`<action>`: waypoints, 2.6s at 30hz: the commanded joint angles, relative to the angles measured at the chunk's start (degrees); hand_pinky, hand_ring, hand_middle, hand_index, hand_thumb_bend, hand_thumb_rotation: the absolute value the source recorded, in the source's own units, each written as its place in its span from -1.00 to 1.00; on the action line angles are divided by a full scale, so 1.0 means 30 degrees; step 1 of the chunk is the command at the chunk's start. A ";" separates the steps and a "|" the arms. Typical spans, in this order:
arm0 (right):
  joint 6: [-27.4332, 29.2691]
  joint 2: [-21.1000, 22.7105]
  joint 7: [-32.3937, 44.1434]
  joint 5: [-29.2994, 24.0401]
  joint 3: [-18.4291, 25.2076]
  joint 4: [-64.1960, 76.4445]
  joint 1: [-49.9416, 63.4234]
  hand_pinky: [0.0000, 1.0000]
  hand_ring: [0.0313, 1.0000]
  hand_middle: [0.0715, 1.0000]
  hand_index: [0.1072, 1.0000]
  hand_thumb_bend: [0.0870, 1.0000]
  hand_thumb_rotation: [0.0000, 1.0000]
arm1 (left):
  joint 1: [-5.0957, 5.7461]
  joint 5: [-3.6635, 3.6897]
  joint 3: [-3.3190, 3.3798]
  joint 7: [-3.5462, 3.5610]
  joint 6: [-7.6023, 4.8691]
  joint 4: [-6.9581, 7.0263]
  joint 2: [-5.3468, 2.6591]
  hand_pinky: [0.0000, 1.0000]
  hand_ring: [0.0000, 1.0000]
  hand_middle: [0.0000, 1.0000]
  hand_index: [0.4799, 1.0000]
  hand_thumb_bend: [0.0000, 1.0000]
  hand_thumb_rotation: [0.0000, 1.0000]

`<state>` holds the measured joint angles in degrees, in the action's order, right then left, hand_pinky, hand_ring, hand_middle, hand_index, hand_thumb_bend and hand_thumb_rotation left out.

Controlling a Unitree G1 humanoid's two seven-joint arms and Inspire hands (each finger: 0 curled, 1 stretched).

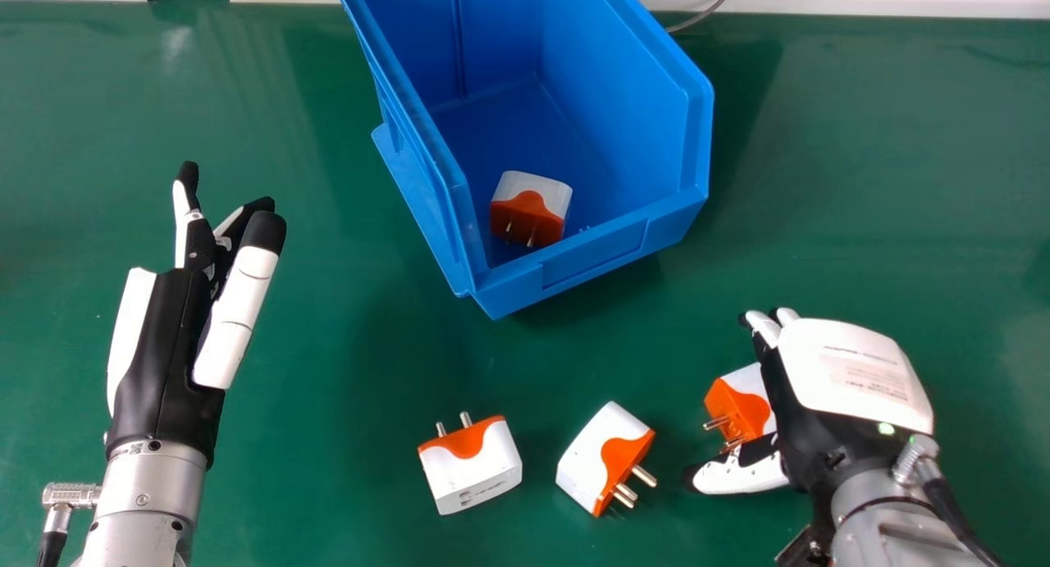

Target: Pick all objects and put in blue box

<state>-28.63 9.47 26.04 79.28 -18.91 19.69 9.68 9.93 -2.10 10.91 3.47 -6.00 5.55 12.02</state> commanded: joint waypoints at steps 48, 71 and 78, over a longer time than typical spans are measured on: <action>-0.1615 -0.0397 0.0716 0.0019 -0.0366 -0.2659 -0.3092 -0.20 0.00 -0.06 -0.14 -0.07 -1.00 | 0.0359 0.0815 0.0827 0.0646 -0.0125 0.1117 0.0386 0.65 0.85 0.80 0.71 0.64 0.94; -0.0973 -0.0063 -0.1690 -0.3543 0.0345 0.1440 -0.1675 -0.47 -0.31 -0.17 -0.04 -0.07 -1.00 | 0.0247 0.0853 0.0844 0.0703 0.0116 0.1160 0.0433 0.65 0.84 0.80 0.71 0.63 0.94; 0.0049 0.0087 -0.1273 -0.4200 0.0671 0.4941 -0.1374 -0.73 -0.60 -0.15 -0.12 -0.06 -1.00 | 0.0192 0.0781 0.0781 0.0698 0.0251 0.1279 0.0388 0.65 0.84 0.81 0.71 0.63 0.94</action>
<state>-29.99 9.40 22.46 66.94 -17.47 31.49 5.89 10.90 0.04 12.96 5.56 -4.97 8.15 12.62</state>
